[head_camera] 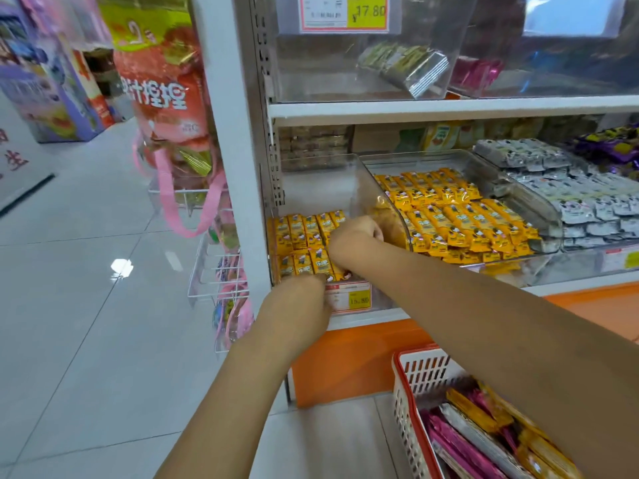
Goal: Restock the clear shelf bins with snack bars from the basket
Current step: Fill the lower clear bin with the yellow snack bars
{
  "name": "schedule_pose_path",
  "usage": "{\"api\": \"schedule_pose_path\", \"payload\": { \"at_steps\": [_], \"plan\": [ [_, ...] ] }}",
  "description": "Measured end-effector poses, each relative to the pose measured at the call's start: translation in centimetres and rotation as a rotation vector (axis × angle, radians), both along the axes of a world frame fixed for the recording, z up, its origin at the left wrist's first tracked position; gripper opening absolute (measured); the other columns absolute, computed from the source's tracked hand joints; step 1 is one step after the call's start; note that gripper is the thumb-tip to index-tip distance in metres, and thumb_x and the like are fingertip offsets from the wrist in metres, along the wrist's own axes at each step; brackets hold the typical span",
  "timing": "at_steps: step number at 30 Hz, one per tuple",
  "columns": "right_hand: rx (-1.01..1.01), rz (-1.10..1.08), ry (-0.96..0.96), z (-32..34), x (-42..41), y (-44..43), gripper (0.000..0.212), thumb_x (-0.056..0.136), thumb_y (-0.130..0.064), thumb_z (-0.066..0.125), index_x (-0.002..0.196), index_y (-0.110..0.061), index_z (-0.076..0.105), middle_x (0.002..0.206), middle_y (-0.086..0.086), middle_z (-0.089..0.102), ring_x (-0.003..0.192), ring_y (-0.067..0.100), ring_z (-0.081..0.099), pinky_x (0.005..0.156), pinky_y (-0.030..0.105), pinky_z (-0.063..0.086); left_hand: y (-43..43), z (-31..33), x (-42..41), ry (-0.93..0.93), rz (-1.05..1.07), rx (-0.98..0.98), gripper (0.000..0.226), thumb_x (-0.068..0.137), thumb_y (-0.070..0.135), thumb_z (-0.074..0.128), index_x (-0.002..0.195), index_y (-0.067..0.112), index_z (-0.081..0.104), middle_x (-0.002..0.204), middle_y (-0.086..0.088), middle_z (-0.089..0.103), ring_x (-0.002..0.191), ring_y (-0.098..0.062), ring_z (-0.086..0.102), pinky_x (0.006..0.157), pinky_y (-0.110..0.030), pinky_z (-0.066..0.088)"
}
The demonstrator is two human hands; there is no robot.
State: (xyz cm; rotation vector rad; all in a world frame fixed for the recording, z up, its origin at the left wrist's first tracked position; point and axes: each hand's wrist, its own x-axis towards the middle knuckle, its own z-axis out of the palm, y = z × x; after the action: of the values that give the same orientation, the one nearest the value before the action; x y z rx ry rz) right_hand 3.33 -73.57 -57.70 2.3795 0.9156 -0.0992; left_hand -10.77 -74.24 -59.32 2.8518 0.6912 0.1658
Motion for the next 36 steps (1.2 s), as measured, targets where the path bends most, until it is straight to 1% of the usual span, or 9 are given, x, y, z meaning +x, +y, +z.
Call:
{"api": "schedule_pose_path", "payload": {
  "at_steps": [2, 7, 14, 20, 24, 26, 29, 33, 36],
  "plan": [
    [0.071, -0.021, 0.040, 0.0, 0.5, -0.3, 0.034, 0.091, -0.023, 0.057, 0.123, -0.013, 0.059, 0.120, 0.005, 0.059, 0.093, 0.023, 0.061, 0.059, 0.032, 0.050, 0.2, -0.2, -0.1, -0.014, -0.017, -0.013, 0.023, 0.093, 0.022, 0.051, 0.114, 0.014, 0.058, 0.108, -0.006, 0.063, 0.097, -0.023, 0.059, 0.075, -0.030, 0.046],
    [0.269, -0.057, 0.133, -0.6, 0.8, -1.8, 0.048, 0.096, -0.025, 0.054, 0.139, -0.010, 0.043, 0.143, 0.012, 0.040, 0.124, 0.026, 0.049, 0.088, 0.033, 0.048, 0.3, -0.6, 0.0, -0.034, -0.045, -0.027, 0.033, 0.094, 0.026, 0.053, 0.126, 0.016, 0.054, 0.115, -0.005, 0.062, 0.102, -0.022, 0.058, 0.084, -0.031, 0.048],
    [0.067, 0.198, 0.200, 0.1, 0.5, -3.4, 0.019, 0.096, -0.015, 0.048, 0.106, -0.009, 0.063, 0.091, 0.006, 0.057, 0.080, 0.020, 0.056, 0.066, 0.029, 0.046, 0.0, -0.6, -0.2, -0.033, -0.032, 0.011, 0.036, 0.094, 0.024, 0.051, 0.129, 0.017, 0.050, 0.119, -0.005, 0.060, 0.107, -0.023, 0.057, 0.085, -0.031, 0.047],
    [0.030, 0.230, 0.160, -0.2, 1.9, -3.9, 0.032, 0.090, -0.001, 0.052, 0.061, -0.008, 0.040, 0.068, 0.004, 0.040, 0.058, 0.015, 0.042, 0.056, 0.026, 0.041, -0.2, -0.6, -0.1, -0.023, -0.007, 0.029, 0.038, 0.093, 0.023, 0.053, 0.131, 0.018, 0.049, 0.122, -0.004, 0.060, 0.109, -0.022, 0.056, 0.085, -0.030, 0.048],
    [0.029, 0.243, 0.152, -0.8, 2.6, -3.7, 0.006, 0.089, 0.000, 0.056, 0.090, -0.001, 0.062, 0.089, 0.008, 0.058, 0.078, 0.021, 0.058, 0.066, 0.027, 0.048, -0.2, -0.8, 0.0, -0.022, 0.006, 0.035, 0.041, 0.093, 0.023, 0.055, 0.133, 0.019, 0.048, 0.123, -0.003, 0.059, 0.110, -0.021, 0.056, 0.084, -0.030, 0.047],
    [0.038, 0.265, 0.159, -1.3, 3.0, -3.6, 0.031, 0.088, 0.000, 0.057, 0.118, -0.003, 0.061, 0.115, 0.011, 0.062, 0.104, 0.025, 0.061, 0.079, 0.029, 0.049, -0.2, -0.9, 0.0, -0.022, 0.010, 0.040, 0.042, 0.092, 0.024, 0.055, 0.133, 0.019, 0.048, 0.124, -0.003, 0.059, 0.110, -0.021, 0.055, 0.084, -0.029, 0.047],
    [0.043, 0.301, 0.185, -1.5, 3.4, -3.7, 0.047, 0.087, 0.001, 0.053, 0.133, -0.007, 0.053, 0.123, 0.012, 0.060, 0.108, 0.025, 0.060, 0.066, 0.027, 0.046, -0.3, -0.9, 0.0, -0.028, 0.015, 0.058, 0.044, 0.092, 0.024, 0.056, 0.134, 0.019, 0.047, 0.125, -0.004, 0.058, 0.111, -0.022, 0.055, 0.084, -0.029, 0.046],
    [0.090, 0.267, 0.296, -0.7, 3.0, -4.3, 0.033, 0.088, -0.003, 0.050, 0.118, -0.003, 0.063, 0.112, 0.015, 0.063, 0.087, 0.026, 0.060, 0.059, 0.030, 0.046, -0.6, -0.6, -0.2, -0.020, 0.003, 0.061, 0.046, 0.093, 0.025, 0.055, 0.137, 0.016, 0.044, 0.128, -0.007, 0.056, 0.113, -0.024, 0.054, 0.086, -0.030, 0.045],
    [0.454, 0.317, 0.253, 1.1, 1.8, -6.7, 0.022, 0.093, -0.011, 0.048, 0.098, -0.001, 0.067, 0.093, 0.014, 0.065, 0.085, 0.025, 0.061, 0.068, 0.031, 0.047, -1.6, -0.4, -0.5, -0.158, -0.031, 0.000, 0.042, 0.094, 0.029, 0.053, 0.132, 0.013, 0.051, 0.125, -0.010, 0.059, 0.111, -0.028, 0.056, 0.084, -0.033, 0.045]
  ]
}}
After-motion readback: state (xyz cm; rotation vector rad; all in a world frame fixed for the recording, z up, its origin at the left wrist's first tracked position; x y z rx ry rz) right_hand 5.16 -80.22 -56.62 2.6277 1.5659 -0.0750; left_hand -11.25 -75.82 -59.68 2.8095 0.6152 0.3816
